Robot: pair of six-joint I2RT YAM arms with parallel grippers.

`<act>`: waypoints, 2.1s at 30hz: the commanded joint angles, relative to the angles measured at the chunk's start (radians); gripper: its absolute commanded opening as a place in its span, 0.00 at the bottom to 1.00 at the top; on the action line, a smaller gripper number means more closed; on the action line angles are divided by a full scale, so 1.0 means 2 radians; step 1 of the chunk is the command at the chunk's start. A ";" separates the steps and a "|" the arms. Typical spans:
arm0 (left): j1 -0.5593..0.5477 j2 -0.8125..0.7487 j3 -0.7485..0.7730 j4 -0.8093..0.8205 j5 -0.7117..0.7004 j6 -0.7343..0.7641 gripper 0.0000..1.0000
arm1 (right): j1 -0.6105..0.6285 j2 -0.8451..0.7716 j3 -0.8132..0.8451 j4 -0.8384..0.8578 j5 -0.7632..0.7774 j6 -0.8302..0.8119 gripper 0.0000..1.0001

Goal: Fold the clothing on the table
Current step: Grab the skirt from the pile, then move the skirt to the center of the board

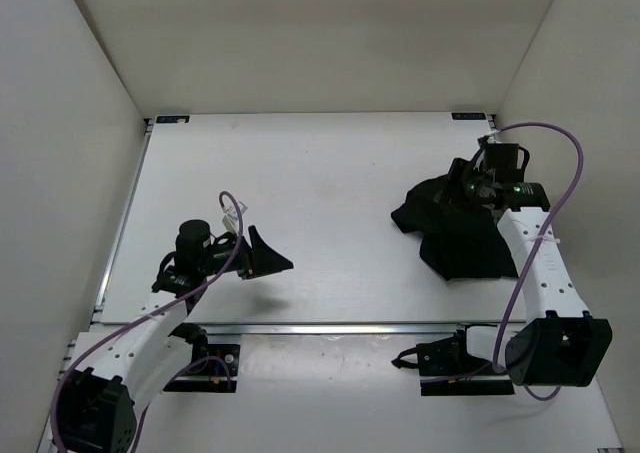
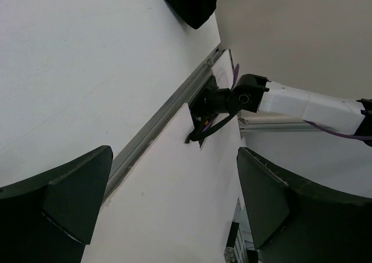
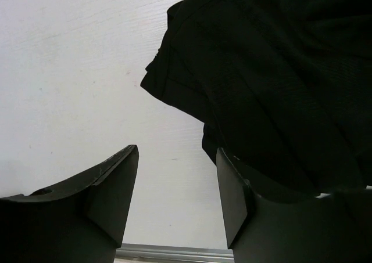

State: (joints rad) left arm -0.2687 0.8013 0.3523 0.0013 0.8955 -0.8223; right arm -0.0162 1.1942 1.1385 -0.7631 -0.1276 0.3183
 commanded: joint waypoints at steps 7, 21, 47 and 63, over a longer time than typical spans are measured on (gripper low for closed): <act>-0.031 -0.019 0.026 -0.055 -0.032 0.062 0.99 | 0.019 0.013 0.008 0.013 0.031 -0.043 0.59; -0.025 -0.041 -0.001 -0.034 -0.045 0.058 0.68 | 0.090 0.165 0.072 0.072 0.141 -0.175 0.64; -0.006 0.057 0.297 -0.290 -0.310 0.203 0.68 | 0.241 0.219 0.462 0.015 -0.021 -0.093 0.00; -0.021 0.063 0.373 -0.336 -0.361 0.230 0.73 | 0.098 -0.079 -0.081 0.059 -0.097 0.051 0.00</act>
State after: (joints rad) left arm -0.3061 0.9340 1.1168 -0.6590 0.1566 -0.3817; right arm 0.2211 1.0760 1.0882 -0.6010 -0.2947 0.3363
